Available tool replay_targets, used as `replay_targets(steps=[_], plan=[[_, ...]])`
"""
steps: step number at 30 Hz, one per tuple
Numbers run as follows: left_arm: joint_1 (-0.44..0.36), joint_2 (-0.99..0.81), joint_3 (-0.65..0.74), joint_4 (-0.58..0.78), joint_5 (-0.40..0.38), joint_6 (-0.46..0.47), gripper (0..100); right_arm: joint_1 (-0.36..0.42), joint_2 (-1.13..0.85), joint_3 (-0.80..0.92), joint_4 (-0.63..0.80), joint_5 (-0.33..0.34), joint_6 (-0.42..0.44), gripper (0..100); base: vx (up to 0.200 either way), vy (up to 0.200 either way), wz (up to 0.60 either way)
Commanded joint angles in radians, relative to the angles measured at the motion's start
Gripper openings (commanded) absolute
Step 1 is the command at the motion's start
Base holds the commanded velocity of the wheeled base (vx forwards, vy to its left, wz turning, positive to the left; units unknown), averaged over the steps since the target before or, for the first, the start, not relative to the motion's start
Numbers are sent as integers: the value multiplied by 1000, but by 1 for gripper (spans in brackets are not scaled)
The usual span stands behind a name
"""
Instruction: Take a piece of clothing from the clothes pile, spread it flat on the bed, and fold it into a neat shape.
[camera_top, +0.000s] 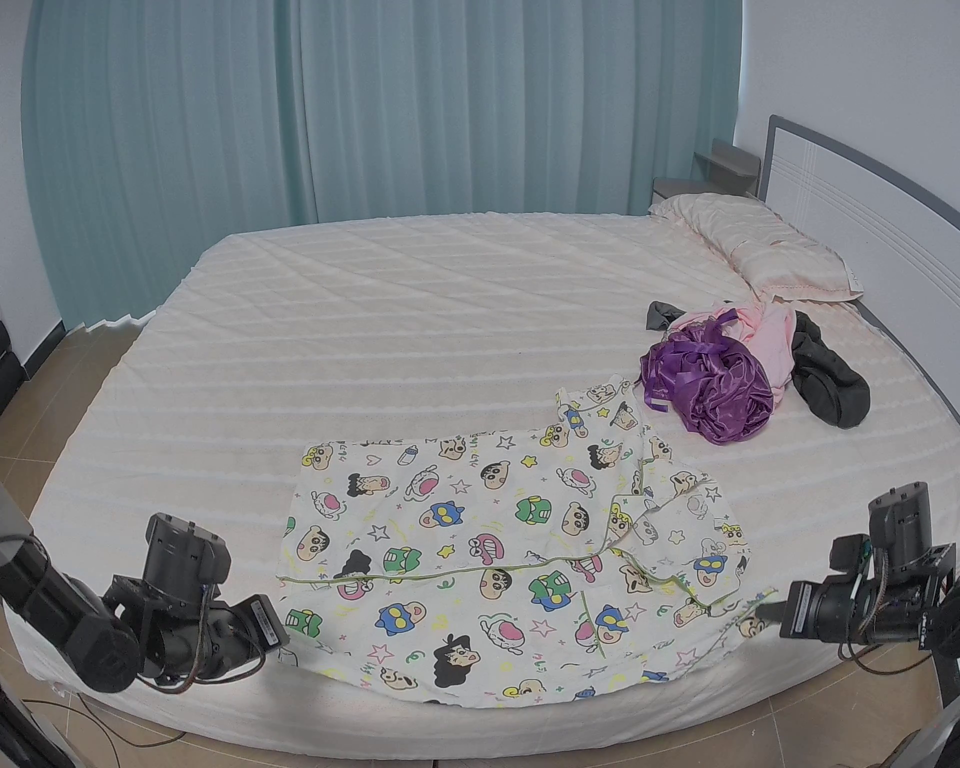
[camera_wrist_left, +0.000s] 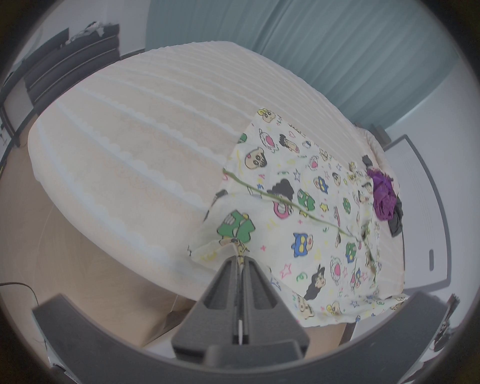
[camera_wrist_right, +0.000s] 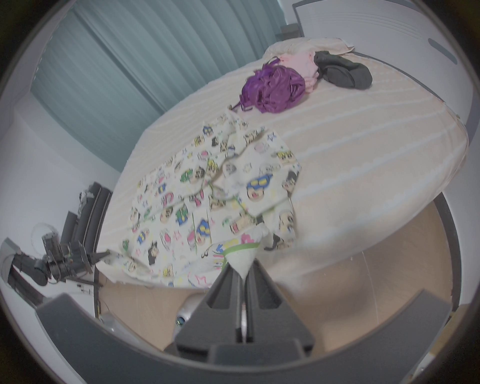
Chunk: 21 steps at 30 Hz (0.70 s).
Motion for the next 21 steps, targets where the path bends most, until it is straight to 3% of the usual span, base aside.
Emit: replay_targets(steps=[1, 6, 12, 21], plan=[[67, 10, -89, 60, -36, -6, 0, -14, 114, -67, -61, -14, 39, 0, 0, 0, 0], [110, 59, -202, 93, -56, -70, 0, -14, 293, -113, -248, -109, 134, 0, 0, 0, 0], [140, 112, -265, 95, -94, -107, 0, -25, 373, -125, -394, -116, 152, 0, 0, 0, 0], [168, 217, -388, 98, -128, -230, 0, -56, 433, -226, -406, -116, 227, 0, 0, 0, 0]])
